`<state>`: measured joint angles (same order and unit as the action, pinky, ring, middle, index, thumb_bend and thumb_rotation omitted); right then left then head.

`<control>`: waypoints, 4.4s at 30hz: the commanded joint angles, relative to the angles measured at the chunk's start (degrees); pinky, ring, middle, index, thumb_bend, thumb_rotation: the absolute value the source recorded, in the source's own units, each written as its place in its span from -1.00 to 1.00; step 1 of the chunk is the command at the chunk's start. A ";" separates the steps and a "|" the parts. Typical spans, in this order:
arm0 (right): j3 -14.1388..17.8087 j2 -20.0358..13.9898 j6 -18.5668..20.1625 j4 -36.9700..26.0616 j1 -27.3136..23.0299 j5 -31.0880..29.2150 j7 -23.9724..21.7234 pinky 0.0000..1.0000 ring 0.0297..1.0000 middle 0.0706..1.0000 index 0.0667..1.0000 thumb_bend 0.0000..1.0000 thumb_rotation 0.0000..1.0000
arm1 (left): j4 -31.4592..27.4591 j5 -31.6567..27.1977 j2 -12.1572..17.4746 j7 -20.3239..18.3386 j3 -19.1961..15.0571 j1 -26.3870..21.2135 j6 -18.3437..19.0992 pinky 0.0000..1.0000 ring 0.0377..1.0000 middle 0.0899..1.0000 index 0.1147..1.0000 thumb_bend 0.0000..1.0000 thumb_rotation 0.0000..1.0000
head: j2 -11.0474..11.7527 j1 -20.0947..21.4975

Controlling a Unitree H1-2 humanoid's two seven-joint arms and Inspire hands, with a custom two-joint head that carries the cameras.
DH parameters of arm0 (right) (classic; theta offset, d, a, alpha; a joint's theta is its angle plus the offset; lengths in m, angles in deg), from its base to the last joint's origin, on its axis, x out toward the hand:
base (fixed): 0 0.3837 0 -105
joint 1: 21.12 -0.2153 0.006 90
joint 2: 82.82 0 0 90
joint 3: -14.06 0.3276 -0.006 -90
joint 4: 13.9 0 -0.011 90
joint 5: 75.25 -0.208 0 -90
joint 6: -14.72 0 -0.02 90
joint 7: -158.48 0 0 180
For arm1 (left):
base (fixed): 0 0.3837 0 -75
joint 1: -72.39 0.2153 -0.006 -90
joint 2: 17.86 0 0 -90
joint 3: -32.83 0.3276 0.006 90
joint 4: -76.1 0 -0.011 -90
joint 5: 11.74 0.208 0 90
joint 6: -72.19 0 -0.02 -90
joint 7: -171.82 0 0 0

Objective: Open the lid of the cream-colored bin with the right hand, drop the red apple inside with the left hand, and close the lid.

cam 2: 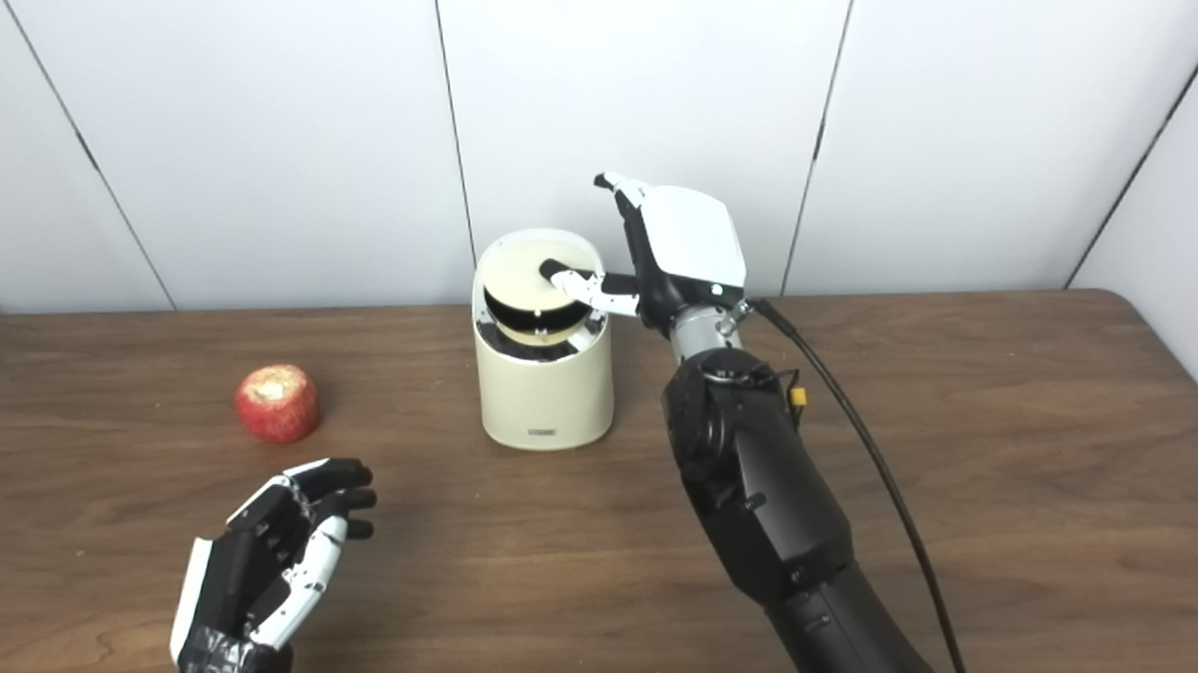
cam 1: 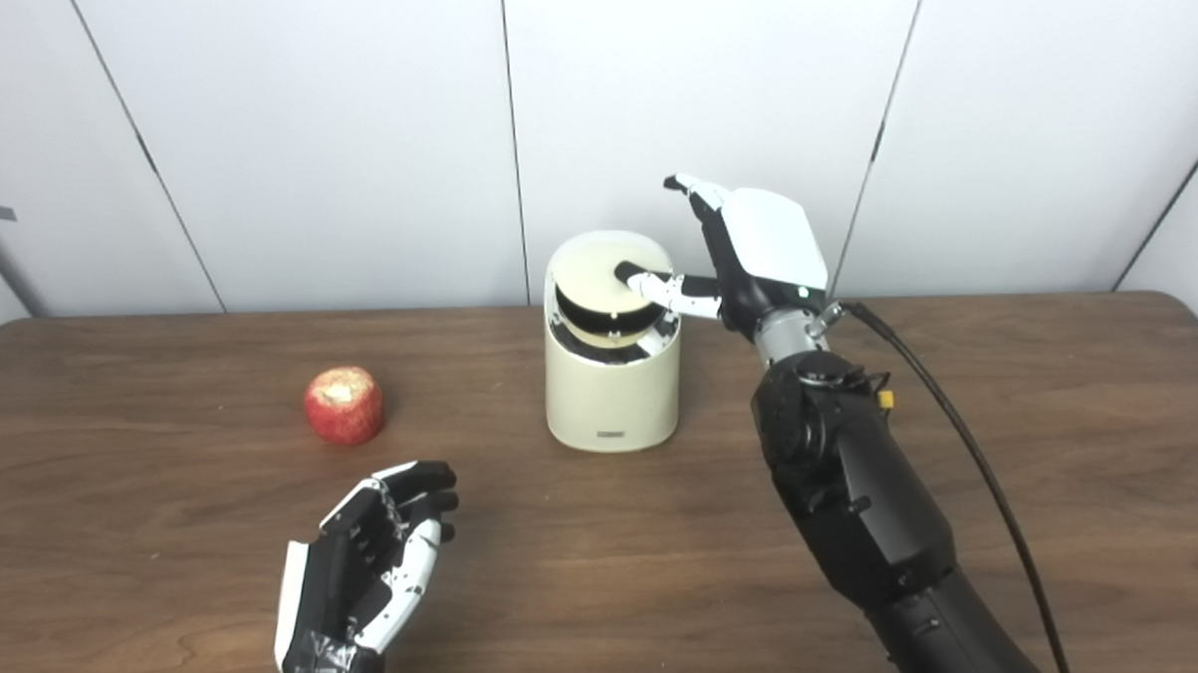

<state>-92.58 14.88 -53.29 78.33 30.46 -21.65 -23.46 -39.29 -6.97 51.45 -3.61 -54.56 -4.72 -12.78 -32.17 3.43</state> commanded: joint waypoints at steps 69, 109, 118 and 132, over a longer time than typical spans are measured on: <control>12.32 -1.28 -29.67 -16.30 38.52 -17.53 14.67 0.53 0.68 0.73 0.73 0.61 1.00 | 33.11 19.20 23.28 -1.81 -6.97 -33.15 7.09 0.65 0.93 1.00 1.00 1.00 -0.20 | 6.86 -4.03; 14.95 0.23 -24.68 -21.34 41.11 -14.68 13.64 0.44 0.61 0.67 0.67 0.64 1.00 | 50.35 24.08 33.15 -6.85 8.67 -36.43 -1.21 0.23 0.33 0.34 0.35 0.99 -0.76 | 6.65 -3.56; 14.93 0.24 -25.31 -21.04 41.41 -15.89 13.59 0.48 0.64 0.69 0.69 0.57 1.00 | 52.73 26.27 31.61 3.15 7.69 -35.75 -5.37 -0.22 -0.13 -0.12 -0.16 0.06 -1.00 | 6.49 -3.39; 14.63 1.11 -24.43 -20.61 41.47 -14.03 13.77 0.44 0.63 0.71 0.70 0.52 1.00 | 45.20 22.74 29.46 4.55 4.62 -33.57 -9.11 -0.02 -0.01 -0.08 -0.28 0.00 -1.00 | 6.82 -3.35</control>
<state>-78.01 15.79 -77.35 59.12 72.78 -35.99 -10.48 7.50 16.74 81.10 2.07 -49.97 -38.00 -21.30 -25.31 0.09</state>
